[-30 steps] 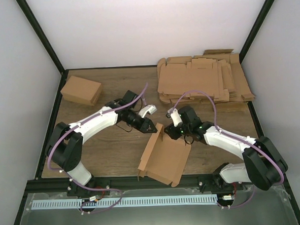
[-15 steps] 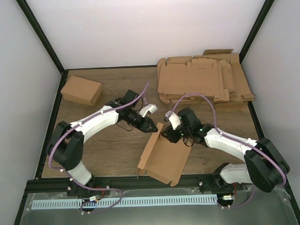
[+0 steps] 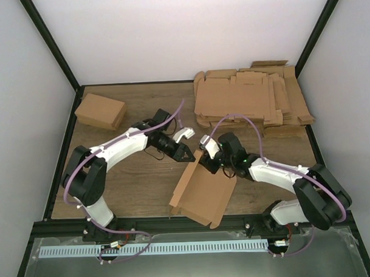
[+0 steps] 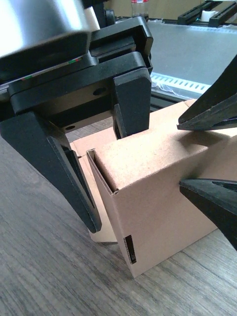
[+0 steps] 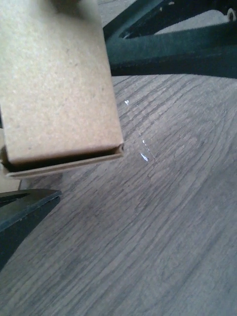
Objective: Fold the paper box
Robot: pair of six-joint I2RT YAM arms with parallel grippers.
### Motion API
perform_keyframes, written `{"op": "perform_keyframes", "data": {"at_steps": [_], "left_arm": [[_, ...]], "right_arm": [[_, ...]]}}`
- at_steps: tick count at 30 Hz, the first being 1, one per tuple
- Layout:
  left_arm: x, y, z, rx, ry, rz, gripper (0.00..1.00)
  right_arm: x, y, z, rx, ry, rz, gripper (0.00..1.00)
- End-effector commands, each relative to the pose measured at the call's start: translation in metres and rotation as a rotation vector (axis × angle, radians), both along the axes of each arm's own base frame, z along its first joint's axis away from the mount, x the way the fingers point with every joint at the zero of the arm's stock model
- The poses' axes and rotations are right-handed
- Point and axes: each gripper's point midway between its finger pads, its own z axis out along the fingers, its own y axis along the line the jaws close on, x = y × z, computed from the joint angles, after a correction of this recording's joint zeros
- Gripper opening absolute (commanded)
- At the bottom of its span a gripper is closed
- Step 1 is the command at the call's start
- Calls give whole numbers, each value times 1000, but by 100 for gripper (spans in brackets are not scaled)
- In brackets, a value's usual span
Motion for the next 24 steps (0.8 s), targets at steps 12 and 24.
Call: {"op": "perform_keyframes", "data": {"at_steps": [12,24], "left_arm": [[9,5,-1,-28,27,-6,30],[16,12,-9,15,12,34,33]], "right_arm": [[29,12,12,37,-138,-176,6],[28,11,-1,14,-151,-309,21]]}}
